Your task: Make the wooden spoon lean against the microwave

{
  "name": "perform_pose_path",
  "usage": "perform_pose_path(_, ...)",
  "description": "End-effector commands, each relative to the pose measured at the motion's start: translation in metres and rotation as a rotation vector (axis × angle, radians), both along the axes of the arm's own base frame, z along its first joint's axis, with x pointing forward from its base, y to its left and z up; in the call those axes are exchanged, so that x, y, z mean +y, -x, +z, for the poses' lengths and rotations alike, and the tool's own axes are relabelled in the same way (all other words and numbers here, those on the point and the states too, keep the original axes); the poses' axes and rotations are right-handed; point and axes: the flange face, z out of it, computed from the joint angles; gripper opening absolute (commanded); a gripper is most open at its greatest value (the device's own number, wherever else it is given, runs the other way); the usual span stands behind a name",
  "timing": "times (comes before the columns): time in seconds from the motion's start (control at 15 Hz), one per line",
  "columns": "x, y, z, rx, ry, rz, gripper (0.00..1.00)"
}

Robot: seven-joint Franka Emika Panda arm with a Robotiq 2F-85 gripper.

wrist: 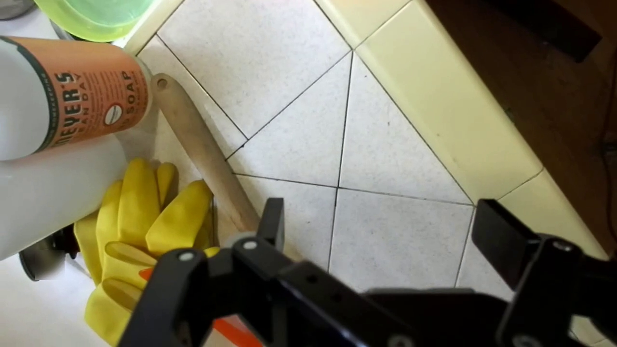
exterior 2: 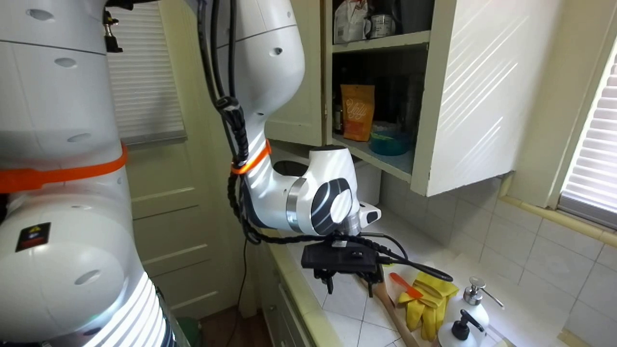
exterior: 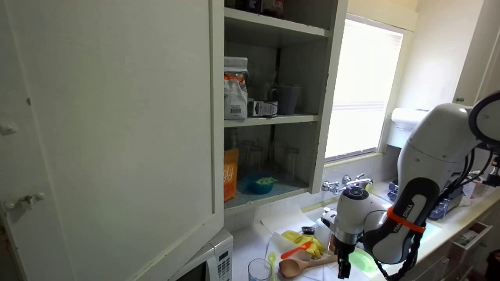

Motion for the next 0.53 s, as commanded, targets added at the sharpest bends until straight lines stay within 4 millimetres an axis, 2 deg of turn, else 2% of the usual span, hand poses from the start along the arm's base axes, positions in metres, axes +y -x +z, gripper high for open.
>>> perform_pose_path(0.0,-0.006,-0.006,-0.006,-0.046,0.001,0.040,1.00)
perform_pose_path(0.2,-0.012,-0.007,-0.017,-0.075,-0.014,0.099,1.00)
perform_pose_path(0.47,-0.025,0.001,-0.040,-0.079,-0.034,0.138,1.00)
